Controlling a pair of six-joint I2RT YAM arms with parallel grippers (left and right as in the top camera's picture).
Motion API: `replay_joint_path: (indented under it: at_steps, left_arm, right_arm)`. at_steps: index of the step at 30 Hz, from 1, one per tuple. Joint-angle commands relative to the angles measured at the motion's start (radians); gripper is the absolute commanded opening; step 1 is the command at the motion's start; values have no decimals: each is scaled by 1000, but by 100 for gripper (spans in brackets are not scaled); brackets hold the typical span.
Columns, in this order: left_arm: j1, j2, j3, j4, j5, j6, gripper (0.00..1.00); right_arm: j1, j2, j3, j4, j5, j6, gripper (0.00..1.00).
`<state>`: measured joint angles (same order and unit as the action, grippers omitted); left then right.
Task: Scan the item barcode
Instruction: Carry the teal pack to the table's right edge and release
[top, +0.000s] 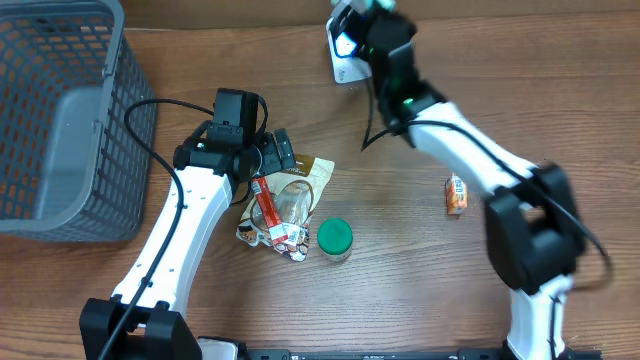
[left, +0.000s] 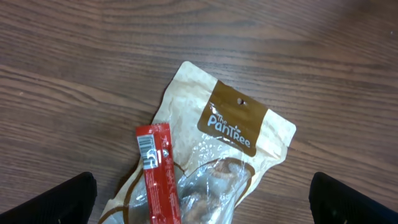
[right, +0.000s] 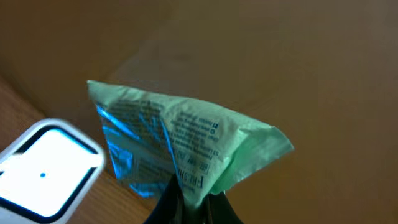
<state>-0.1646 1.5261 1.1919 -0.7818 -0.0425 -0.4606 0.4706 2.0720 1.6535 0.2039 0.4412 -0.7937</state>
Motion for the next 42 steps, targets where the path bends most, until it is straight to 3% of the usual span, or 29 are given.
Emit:
replay_joint_path:
  at_steps: [1, 8, 12, 15, 19, 24, 26, 27, 29, 30, 37, 42]
  left_arm:
    - [2, -10, 17, 0, -13, 23, 100]
    - [2, -10, 17, 0, -13, 23, 100]
    - [2, -10, 17, 0, -13, 23, 100]
    - [2, -10, 17, 0, -13, 23, 100]
    - [2, -10, 17, 0, -13, 23, 100]
    - [2, -10, 17, 0, -13, 23, 100]
    - [2, -10, 17, 0, -13, 23, 100]
    - [2, -10, 17, 0, -13, 23, 100]
    - [2, -10, 17, 0, -13, 23, 100]
    - [2, -10, 17, 0, -13, 23, 100]
    - [2, -10, 17, 0, -13, 23, 100]
    - [2, -10, 17, 0, -13, 23, 100]
  right_arm:
    - [-71, -119, 15, -107, 85, 317, 4]
    - [-245, -193, 15, -700, 88, 846, 3]
    - [-391, -190, -6, -1033, -163, 1128, 3]
    - [-501, -190, -44, -1164, -258, 1308, 3]
    - [-628, -190, -137, -1188, -300, 1464, 3]
    - [-717, -190, -258, -1109, -469, 1471, 4]
    - [-729, -190, -281, -1107, -478, 1471, 13]
    - [-731, -190, -283, -1117, -477, 1470, 31]
    - [-732, -190, -282, -1133, -477, 1456, 89]
    - [-733, -192, -275, -1147, -476, 1439, 100]
    - [-719, -208, -68, -1388, -459, 1357, 98]
    - [-605, -257, 35, -1522, -534, 1229, 93]
